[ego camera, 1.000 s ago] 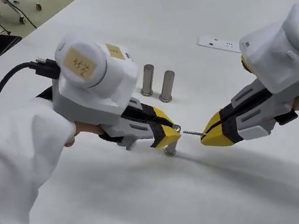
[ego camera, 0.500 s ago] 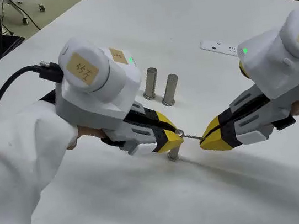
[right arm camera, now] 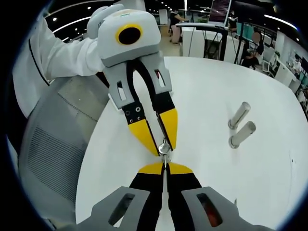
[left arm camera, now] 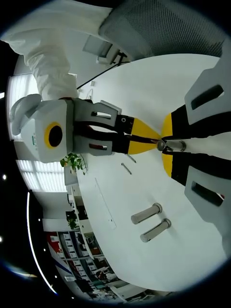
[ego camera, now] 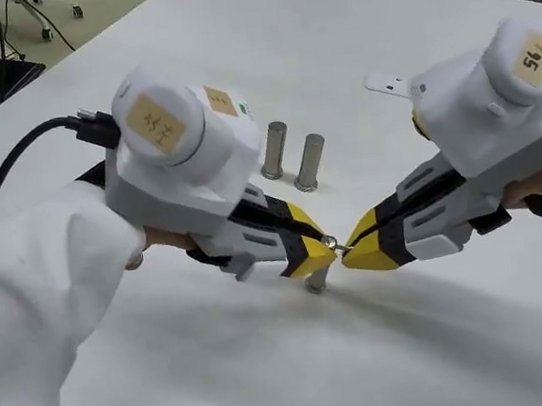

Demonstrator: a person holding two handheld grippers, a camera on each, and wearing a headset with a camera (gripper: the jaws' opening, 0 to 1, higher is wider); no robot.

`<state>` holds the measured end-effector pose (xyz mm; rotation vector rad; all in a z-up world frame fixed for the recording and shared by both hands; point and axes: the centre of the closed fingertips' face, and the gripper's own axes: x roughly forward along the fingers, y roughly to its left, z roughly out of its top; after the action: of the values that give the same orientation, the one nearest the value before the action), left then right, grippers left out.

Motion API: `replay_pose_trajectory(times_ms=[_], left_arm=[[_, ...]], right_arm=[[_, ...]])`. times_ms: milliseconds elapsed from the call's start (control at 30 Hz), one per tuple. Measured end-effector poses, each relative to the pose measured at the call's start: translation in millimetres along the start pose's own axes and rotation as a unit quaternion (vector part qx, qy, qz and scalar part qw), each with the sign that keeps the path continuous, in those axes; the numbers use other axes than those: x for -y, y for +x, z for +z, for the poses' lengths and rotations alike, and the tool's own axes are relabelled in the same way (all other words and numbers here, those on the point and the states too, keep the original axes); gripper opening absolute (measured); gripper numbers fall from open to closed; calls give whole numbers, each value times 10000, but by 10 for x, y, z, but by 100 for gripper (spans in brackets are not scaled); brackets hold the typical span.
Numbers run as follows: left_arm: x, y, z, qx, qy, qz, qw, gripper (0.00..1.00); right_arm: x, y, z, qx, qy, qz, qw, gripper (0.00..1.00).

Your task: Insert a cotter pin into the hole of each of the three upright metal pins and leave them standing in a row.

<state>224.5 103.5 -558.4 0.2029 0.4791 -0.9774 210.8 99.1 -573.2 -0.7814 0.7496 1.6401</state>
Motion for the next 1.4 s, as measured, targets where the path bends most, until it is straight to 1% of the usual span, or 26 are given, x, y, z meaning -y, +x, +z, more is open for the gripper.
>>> replay_pose_trajectory(times_ms=[100,167,233,267,300,333,367,400,433,467,500,533,667,800,900,1167,1300,1400], left_arm=[[2,0,-1,10,3,-16,10000,6],[2,0,-1,11,13,-18,10000,6],[4,1,-3,13,18,-14,10000,6],[8,1,-2,16,23,-18,10000,6],[9,2,-2,18,19,-24,10000,6],[11,3,-2,18,14,-27,10000,6],[10,4,-2,23,10,-26,10000,6],[12,5,-1,25,16,-26,10000,6],[13,5,0,23,22,-30,10000,6],[17,6,1,22,29,-30,10000,6],[16,7,1,21,31,-28,10000,6],[19,8,1,16,42,-28,10000,6],[25,10,2,-7,87,-22,10000,6],[29,8,1,-13,97,-22,9999,6],[29,6,0,-10,50,-22,10000,6],[27,3,-5,-15,60,-31,10000,6],[27,7,-4,-12,45,-26,10000,6],[26,5,-5,-16,53,-27,10000,6]], right_arm=[[1,5,16,40,-71,20,10000,0],[2,7,13,51,-23,28,10000,0],[24,3,13,69,13,-37,10000,0],[43,-1,9,64,58,-108,9999,3],[51,-5,-5,41,131,-134,9998,7],[47,-10,-10,44,197,-112,9997,15],[28,-19,-24,50,351,-45,9994,20],[36,-28,-33,45,311,-63,9995,22],[44,-40,-55,3,247,-108,9996,19],[89,-66,-83,-46,94,-235,9997,14],[105,-84,-96,-48,64,-254,9996,10],[115,-112,-97,-18,86,-270,9996,8],[105,-174,-58,130,178,-223,9995,5],[78,-168,-52,123,106,-204,9997,0],[42,-156,-22,177,160,-124,9996,0],[24,-120,19,207,198,-85,9996,0],[13,-102,57,221,112,-93,9996,0],[10,-85,61,173,50,-106,9998,0]])
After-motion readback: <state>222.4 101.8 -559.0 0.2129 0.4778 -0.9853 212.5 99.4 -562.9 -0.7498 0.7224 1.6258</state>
